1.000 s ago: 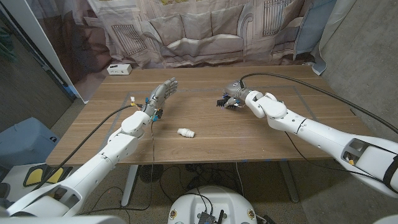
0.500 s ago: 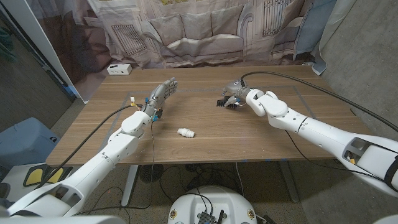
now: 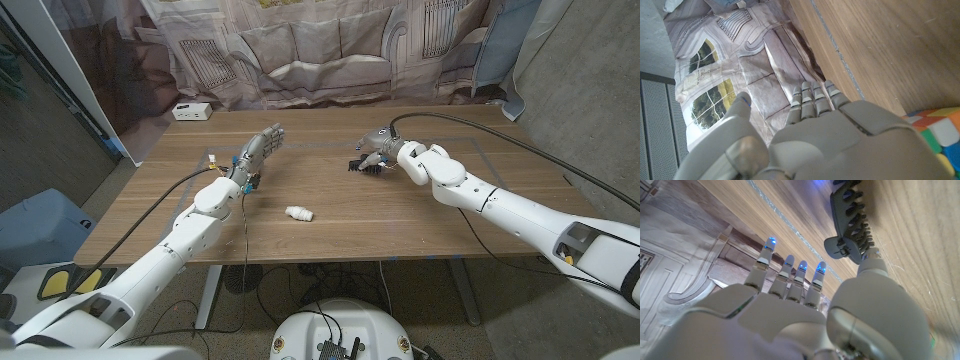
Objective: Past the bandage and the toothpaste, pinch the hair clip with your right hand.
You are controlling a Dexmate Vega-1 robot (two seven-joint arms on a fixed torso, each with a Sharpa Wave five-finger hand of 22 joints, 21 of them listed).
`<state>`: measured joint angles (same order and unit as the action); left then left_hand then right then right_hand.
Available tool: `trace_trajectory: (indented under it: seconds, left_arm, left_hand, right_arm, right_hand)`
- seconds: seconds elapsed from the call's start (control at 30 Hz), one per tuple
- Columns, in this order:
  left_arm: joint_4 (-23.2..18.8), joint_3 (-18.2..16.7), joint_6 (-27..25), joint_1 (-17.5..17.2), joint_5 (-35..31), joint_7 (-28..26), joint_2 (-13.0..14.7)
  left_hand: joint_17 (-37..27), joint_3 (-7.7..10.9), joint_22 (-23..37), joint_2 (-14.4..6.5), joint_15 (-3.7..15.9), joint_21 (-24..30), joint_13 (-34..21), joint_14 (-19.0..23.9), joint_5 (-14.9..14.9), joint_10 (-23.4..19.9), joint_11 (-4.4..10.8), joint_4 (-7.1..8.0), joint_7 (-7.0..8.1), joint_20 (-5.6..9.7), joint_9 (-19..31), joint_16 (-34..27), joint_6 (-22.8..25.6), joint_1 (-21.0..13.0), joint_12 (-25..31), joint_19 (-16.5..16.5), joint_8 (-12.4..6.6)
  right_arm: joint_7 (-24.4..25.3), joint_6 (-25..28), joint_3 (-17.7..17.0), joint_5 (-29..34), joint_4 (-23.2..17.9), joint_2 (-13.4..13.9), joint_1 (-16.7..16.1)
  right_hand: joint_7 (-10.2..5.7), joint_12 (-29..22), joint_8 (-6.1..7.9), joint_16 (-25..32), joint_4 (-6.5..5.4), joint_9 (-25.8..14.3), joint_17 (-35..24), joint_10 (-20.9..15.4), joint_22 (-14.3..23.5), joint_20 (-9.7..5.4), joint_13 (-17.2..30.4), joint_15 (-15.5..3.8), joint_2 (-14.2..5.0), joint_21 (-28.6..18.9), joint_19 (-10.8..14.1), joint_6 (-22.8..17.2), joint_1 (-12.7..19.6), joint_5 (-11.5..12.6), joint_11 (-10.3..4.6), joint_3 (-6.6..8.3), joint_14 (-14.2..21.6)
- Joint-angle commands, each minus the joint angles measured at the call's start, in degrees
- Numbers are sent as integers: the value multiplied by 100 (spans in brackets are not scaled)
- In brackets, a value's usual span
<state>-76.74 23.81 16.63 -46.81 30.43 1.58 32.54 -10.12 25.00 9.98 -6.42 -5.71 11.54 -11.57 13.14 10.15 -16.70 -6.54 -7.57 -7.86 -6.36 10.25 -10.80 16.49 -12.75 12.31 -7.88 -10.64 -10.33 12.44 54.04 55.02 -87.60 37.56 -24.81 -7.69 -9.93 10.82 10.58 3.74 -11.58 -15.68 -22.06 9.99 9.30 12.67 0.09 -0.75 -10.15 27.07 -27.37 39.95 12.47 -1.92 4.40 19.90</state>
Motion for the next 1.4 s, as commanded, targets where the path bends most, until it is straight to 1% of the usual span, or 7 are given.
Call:
trace_trajectory:
  seconds: [0.03,0.2,0.5,0.63,0.83,1.1,1.4]
  left_arm:
    - [-122,-43,-113,44,-61,-57,104]
    - [-95,-22,-149,106,-74,13,131]
    - [29,11,-85,239,-157,70,120]
    - [107,43,-25,328,-238,121,129]
    - [79,47,14,341,-293,104,145]
    - [-481,4,-98,98,-623,-298,380]
    - [-750,-110,-148,-122,-608,-362,550]
  left_hand:
    - [-21,68,32,45,-3,21,-14,59,12,-50,-6,2,10,13,14,-41,86,-8,37,-74,-38]
    - [-21,72,32,47,4,20,-14,102,12,-90,13,2,11,12,14,-52,123,-6,51,-78,-49]
    - [-20,82,32,45,19,19,-14,129,13,-127,22,2,17,6,14,-51,175,-4,62,-85,-60]
    - [-19,92,31,46,21,54,-14,195,13,-185,11,1,9,105,14,-64,214,-4,79,-194,-65]
    - [-19,96,30,48,18,52,-14,209,13,-206,-13,0,3,114,15,-62,222,-4,84,-202,-62]
    - [-19,102,29,50,14,47,-14,221,13,-202,0,-1,12,112,14,-58,210,-3,78,-206,-51]
    - [-18,107,28,59,17,34,-14,197,12,-181,4,-4,15,98,14,-39,181,-1,64,-192,-34]
  right_arm:
    - [174,93,-235,-311,-216,90,-190]
    - [200,123,-328,-493,-269,111,-260]
    - [320,295,-484,-712,-458,157,-430]
    - [895,337,-680,-903,-501,145,-675]
    - [1238,381,-827,-1156,-565,139,-839]
    - [1704,297,-1028,-1531,-675,176,-1073]
    - [2050,350,-1221,-1911,-818,151,-1316]
  right_hand:
    - [-2,-49,-9,-7,-93,-16,-6,178,21,-19,11,48,-56,-16,-156,168,-162,-22,63,-3,-214]
    - [85,-52,28,15,-220,-23,-14,410,22,28,15,148,-127,-18,-336,177,-431,-39,212,-52,-435]
    - [164,-78,1,33,-290,-22,-15,510,20,-82,15,192,-173,-42,-399,310,-595,-54,399,-79,-579]
    - [194,-93,-19,24,-320,-20,-15,535,20,-95,14,230,-218,-47,-436,410,-659,-61,433,-77,-688]
    - [259,-70,-62,1,-307,-16,9,735,19,-169,11,287,-231,-32,-587,690,-696,-68,519,-71,-925]
    - [383,-101,-25,30,-304,-12,17,734,17,-231,9,290,-297,-57,-582,697,-698,-65,531,-38,-949]
    - [432,-124,-8,44,-301,-8,26,713,15,-268,7,300,-281,-68,-582,697,-728,-72,578,-51,-967]
